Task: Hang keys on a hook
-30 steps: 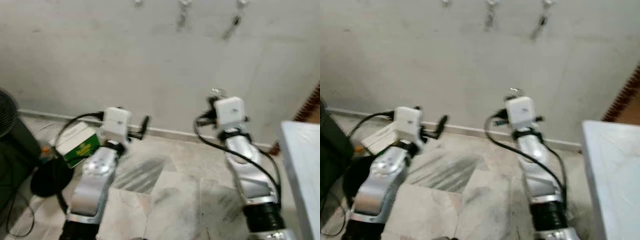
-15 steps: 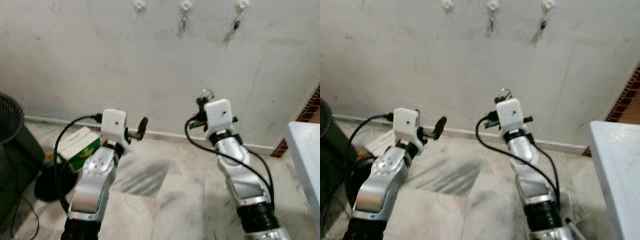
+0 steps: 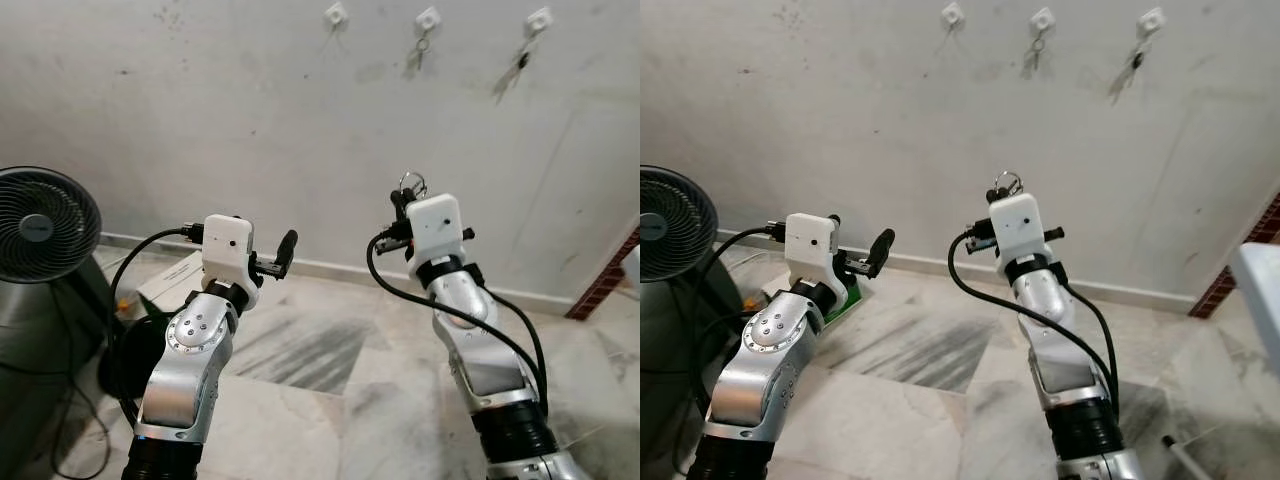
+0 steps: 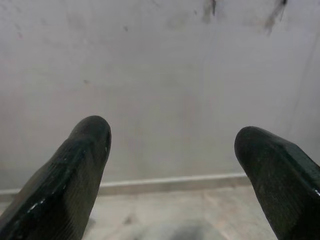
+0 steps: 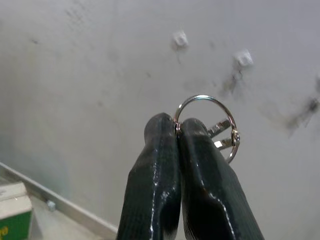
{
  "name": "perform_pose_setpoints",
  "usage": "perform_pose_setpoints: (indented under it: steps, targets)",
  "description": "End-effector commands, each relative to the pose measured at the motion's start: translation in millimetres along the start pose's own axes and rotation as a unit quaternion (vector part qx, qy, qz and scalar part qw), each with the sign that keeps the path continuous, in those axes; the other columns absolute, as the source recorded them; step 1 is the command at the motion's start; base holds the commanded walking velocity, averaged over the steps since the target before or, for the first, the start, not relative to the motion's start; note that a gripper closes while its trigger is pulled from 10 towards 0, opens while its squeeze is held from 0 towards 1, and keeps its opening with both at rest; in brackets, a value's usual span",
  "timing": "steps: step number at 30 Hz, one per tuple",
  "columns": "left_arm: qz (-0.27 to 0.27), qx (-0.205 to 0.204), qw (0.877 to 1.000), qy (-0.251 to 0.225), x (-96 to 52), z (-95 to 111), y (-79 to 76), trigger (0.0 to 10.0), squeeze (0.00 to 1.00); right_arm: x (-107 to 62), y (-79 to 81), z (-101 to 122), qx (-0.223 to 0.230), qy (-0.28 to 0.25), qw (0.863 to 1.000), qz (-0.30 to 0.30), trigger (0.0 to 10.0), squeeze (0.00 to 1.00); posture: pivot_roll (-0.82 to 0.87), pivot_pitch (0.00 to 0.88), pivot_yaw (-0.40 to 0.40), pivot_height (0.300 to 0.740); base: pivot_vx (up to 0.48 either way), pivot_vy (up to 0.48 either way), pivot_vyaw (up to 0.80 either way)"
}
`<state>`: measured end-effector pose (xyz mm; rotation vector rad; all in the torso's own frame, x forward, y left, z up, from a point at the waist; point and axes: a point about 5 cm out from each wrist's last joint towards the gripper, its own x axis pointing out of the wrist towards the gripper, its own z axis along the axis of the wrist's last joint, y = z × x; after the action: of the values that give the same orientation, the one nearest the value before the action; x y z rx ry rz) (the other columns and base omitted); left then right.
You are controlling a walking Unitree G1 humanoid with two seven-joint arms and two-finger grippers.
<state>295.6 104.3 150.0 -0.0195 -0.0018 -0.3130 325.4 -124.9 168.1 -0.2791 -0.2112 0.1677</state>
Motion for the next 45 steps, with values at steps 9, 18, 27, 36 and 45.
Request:
perform_pose_setpoints:
  steps: [9, 18, 27, 36, 45]
  targets:
    - [-0.005, -0.004, 1.0, 0.001, 0.1, 0.1, 0.4, 10.0, 0.0, 2.5, -0.4, 3.4, 0.01, -0.004, 1.0, -0.005, 10.0, 0.0, 0.01, 0.0, 0.057, 0.74, 0.0, 0.48, 0.0]
    - [-0.004, -0.001, 1.0, 0.0, 1.5, 0.0, 2.1, 10.0, 0.0, 2.5, -3.9, 3.5, 0.007, -0.007, 1.0, -0.01, 10.0, 0.0, 0.01, 0.0, 0.059, 0.74, 0.0, 0.48, 0.0]
    - [-0.014, -0.005, 1.0, -0.011, 1.9, 1.8, -1.3, 10.0, 0.0, 2.0, -3.2, 2.8, 0.013, 0.0, 1.0, -0.011, 10.0, 0.0, 0.0, 0.0, 0.058, 0.74, 0.0, 0.0, -0.23]
    - [-0.016, -0.012, 1.0, -0.009, 1.5, 0.8, 2.3, 10.0, 0.0, 2.4, -3.5, 2.9, 0.011, 0.002, 1.0, -0.01, 10.0, 0.0, 0.0, 0.0, 0.055, 0.74, 0.0, 0.0, -0.8]
    - [-0.025, -0.022, 0.999, -0.004, 1.6, -2.3, 0.1, 10.0, 0.0, 0.8, 0.0, 3.3, 0.011, 0.003, 1.0, -0.006, 10.0, 0.0, -0.01, 0.0, 0.057, 0.74, 0.0, 0.0, -0.8]
